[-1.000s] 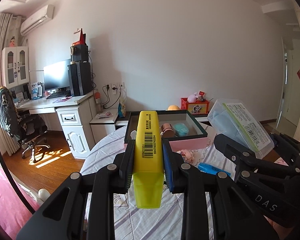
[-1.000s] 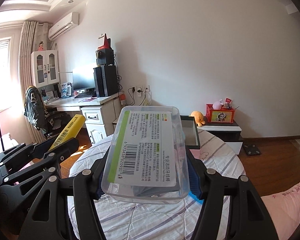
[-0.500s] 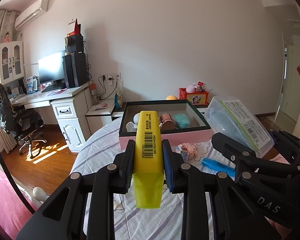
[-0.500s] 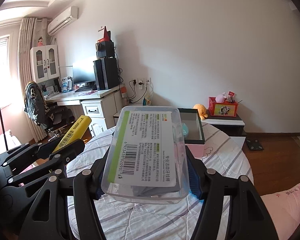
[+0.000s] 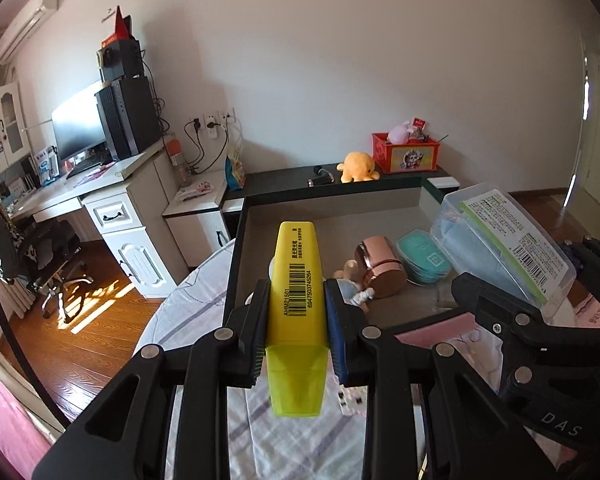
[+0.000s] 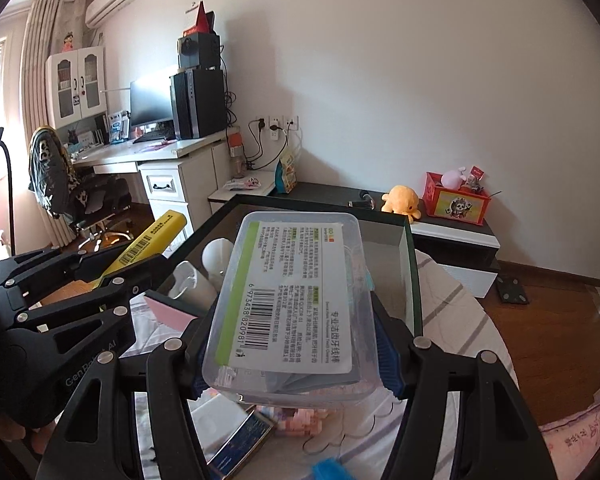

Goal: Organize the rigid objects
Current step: 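Lower both items into the pink box and open both tools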

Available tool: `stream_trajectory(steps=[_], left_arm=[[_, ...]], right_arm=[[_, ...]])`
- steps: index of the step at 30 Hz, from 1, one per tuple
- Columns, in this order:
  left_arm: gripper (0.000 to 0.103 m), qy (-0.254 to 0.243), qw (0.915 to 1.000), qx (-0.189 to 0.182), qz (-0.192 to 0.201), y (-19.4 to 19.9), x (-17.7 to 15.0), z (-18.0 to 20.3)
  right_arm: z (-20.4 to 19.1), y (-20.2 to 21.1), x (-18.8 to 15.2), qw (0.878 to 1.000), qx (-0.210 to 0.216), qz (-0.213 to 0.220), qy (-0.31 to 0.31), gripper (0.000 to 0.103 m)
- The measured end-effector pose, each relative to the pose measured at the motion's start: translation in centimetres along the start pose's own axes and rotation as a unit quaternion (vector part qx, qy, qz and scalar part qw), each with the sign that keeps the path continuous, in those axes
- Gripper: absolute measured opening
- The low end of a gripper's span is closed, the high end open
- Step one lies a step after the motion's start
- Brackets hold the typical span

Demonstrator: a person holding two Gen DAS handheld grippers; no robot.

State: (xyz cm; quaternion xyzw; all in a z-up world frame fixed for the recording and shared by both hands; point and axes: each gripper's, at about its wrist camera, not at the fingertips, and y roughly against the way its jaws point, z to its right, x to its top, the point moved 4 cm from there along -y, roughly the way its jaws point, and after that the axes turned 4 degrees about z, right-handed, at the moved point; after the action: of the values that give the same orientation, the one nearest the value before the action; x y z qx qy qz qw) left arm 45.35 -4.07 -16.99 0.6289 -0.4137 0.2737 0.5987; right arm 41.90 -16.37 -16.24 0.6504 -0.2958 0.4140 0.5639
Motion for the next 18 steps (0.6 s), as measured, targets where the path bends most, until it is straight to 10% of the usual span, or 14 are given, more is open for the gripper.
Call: stream_trajectory(steps=[14, 18], left_arm=[[0.03, -0.011, 0.9988, 0.0, -0.048, -8.9, -0.2, 0.3], [0.053, -0.013, 0.9991, 0.014, -0.039, -7.8, -0.5, -0.1]], right_arm=[[2.3, -9.6, -1.8, 0.997, -0.002, -0.076, -0.001, 0.066], [2.5, -9.2, -2.2, 0.997, -0.006, -0.076, -0.009, 0.079]])
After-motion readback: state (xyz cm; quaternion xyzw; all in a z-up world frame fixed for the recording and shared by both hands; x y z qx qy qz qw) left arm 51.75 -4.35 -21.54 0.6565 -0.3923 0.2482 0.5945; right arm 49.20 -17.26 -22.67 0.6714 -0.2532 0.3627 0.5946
